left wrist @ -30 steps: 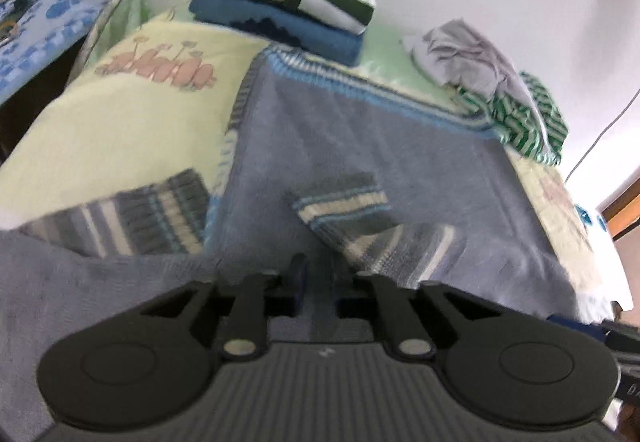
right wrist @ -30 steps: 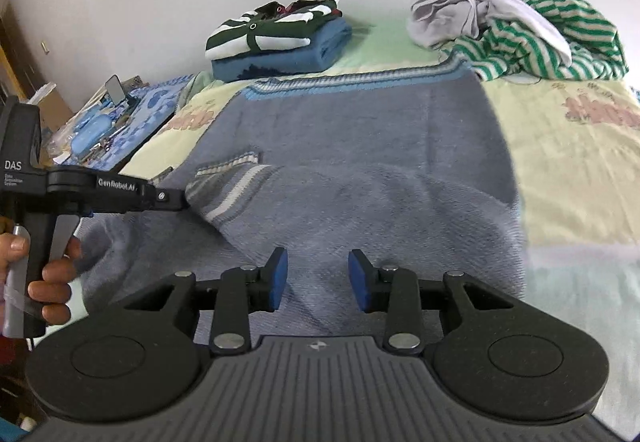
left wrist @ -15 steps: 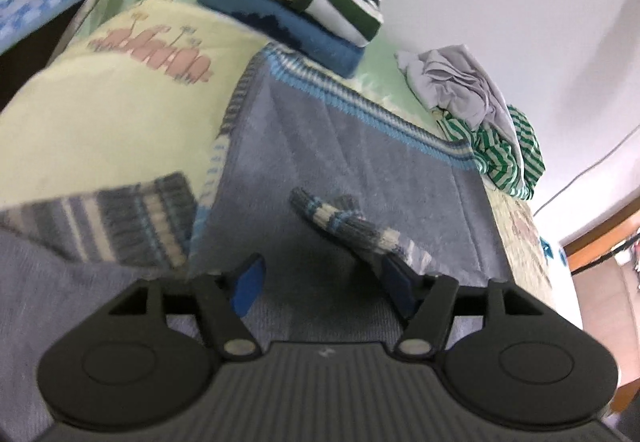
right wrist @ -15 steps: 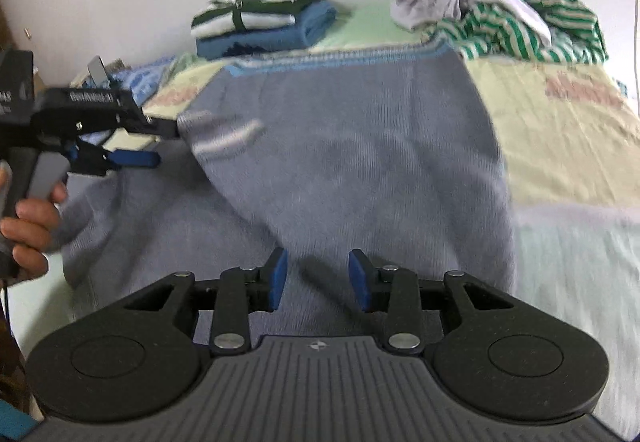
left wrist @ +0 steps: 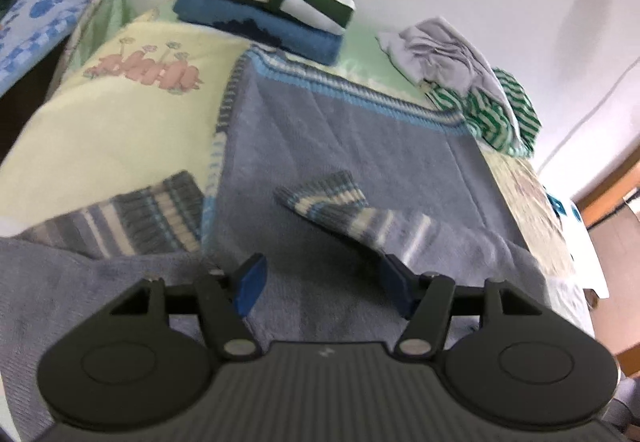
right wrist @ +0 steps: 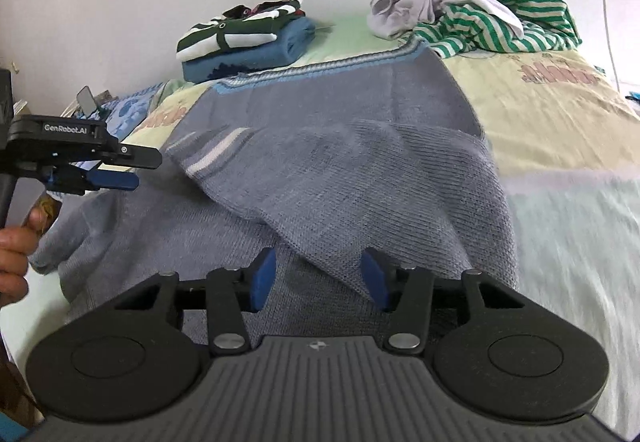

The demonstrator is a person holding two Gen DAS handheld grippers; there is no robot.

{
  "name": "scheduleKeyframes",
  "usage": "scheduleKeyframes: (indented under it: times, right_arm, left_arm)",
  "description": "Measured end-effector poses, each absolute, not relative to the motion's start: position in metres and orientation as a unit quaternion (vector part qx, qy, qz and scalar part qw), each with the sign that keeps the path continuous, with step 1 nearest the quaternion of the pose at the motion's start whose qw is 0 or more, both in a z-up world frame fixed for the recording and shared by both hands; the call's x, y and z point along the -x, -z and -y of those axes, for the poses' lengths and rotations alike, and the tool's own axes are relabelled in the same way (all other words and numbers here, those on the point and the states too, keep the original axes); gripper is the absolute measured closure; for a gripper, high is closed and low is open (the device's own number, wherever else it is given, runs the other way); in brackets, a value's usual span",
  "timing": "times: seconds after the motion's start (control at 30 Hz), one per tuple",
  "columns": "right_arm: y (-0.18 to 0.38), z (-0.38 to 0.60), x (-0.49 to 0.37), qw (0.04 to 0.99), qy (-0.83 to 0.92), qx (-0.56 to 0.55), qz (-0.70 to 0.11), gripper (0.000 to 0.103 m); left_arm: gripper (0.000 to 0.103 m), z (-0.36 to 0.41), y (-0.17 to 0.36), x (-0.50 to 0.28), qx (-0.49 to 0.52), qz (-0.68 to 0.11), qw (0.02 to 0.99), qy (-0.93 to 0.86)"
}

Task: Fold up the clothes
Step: 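Grasp the striped cuff with the left gripper and lift it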

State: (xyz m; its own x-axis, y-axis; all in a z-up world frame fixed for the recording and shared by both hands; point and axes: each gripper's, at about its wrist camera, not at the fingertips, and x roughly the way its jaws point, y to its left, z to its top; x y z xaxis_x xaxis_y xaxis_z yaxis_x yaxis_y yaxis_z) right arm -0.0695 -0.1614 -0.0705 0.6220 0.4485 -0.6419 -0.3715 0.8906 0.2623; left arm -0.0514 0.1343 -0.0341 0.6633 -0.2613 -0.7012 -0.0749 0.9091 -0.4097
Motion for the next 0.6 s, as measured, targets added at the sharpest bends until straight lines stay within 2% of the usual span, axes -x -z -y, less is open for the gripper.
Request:
scheduleKeyframes:
  times: [0.07,0.1,0.17,0.27,0.3,0.37,0.4,0.43,0.6]
  right_arm:
    - [0.071,0.162,0.07,0.899,-0.229,-0.053,-0.37,0.051]
    - [0.071,0.162,0.07,0.899,-0.229,-0.054,-0.369,0.051]
    - [0.071,0.162,0.071,0.9,-0.231,-0.052,-0.367,0.051]
    - [0.072,0.16,0.076,0.904,-0.232,-0.038,-0.358,0.051]
    - [0.072,0.159,0.078,0.905,-0.232,-0.031,-0.355,0.051]
    - [0.073,0.156,0.082,0.909,-0.232,-0.016,-0.347,0.049]
    - [0.073,0.154,0.084,0.909,-0.234,-0.006,-0.344,0.048]
    - [0.073,0.152,0.086,0.909,-0.237,0.004,-0.342,0.044]
    - [0.074,0.135,0.092,0.908,-0.239,0.054,-0.341,0.027]
  left_arm:
    - [0.054,-0.131,0.035,0.048,0.204,-0.405,0.89,0.05]
    - [0.065,-0.127,0.035,0.045,0.199,-0.404,0.892,0.046]
    - [0.066,-0.123,0.037,0.038,0.194,-0.409,0.891,0.039]
    - [0.066,-0.128,0.041,0.033,0.24,-0.405,0.881,0.039]
    - [0.063,-0.132,0.041,0.034,0.259,-0.397,0.88,0.04]
    - [0.036,-0.138,0.038,0.034,0.296,-0.382,0.874,0.046]
    - [0.016,-0.141,0.037,0.034,0.312,-0.376,0.871,0.049]
    - [0.005,-0.143,0.036,0.034,0.321,-0.371,0.87,0.046]
    - [0.004,-0.147,0.039,0.017,0.34,-0.375,0.862,0.036]
